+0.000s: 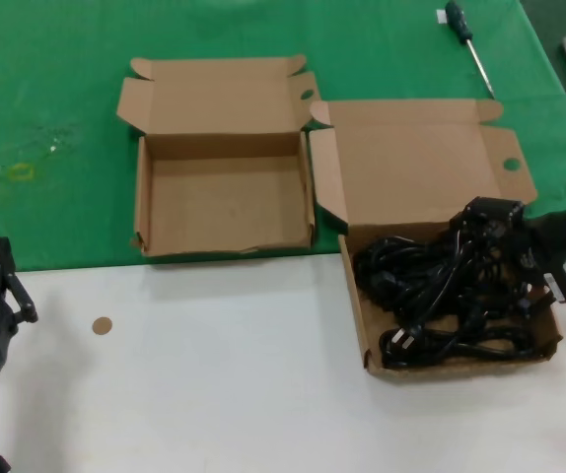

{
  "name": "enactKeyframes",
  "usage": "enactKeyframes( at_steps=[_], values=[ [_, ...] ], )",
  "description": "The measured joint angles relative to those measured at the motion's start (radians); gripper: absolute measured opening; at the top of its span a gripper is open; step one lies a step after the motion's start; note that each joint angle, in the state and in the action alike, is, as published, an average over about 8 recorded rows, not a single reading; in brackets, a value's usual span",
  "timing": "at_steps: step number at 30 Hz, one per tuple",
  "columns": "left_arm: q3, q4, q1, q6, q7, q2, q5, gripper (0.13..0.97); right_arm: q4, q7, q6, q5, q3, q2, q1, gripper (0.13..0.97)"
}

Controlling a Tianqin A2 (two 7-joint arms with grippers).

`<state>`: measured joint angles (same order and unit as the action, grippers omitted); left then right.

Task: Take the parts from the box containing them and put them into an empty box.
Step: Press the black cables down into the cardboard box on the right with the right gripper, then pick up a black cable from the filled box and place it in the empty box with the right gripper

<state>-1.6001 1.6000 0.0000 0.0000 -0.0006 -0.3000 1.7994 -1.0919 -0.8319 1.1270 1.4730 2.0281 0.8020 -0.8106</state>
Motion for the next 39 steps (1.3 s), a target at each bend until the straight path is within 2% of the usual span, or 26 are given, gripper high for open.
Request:
enactKeyframes(
  at_steps=[7, 15, 19, 27, 36, 39],
  values=[
    [0.000, 0.000, 0.000, 0.000, 0.000, 0.000, 0.000, 0.152, 0.009, 0.012, 0.000, -0.005, 0.004, -0.007, -0.006, 0.755],
    [0.000, 0.000, 0.000, 0.000, 0.000, 0.000, 0.000, 0.152, 0.012, 0.028, -0.006, -0.005, 0.004, -0.012, -0.001, 0.547],
    [0.000, 0.000, 0.000, 0.000, 0.000, 0.000, 0.000, 0.152, -0.005, 0.040, -0.007, 0.000, -0.001, -0.006, 0.011, 0.547],
    [0.000, 0.000, 0.000, 0.000, 0.000, 0.000, 0.000, 0.152, -0.045, 0.068, -0.003, 0.012, -0.012, 0.016, 0.030, 0.342],
    [0.000, 0.000, 0.000, 0.000, 0.000, 0.000, 0.000, 0.152, -0.099, 0.109, 0.004, 0.034, -0.036, 0.048, 0.048, 0.225],
    [0.000, 0.000, 0.000, 0.000, 0.000, 0.000, 0.000, 0.152, -0.118, 0.132, 0.010, 0.047, -0.047, 0.059, 0.052, 0.225]
  ],
)
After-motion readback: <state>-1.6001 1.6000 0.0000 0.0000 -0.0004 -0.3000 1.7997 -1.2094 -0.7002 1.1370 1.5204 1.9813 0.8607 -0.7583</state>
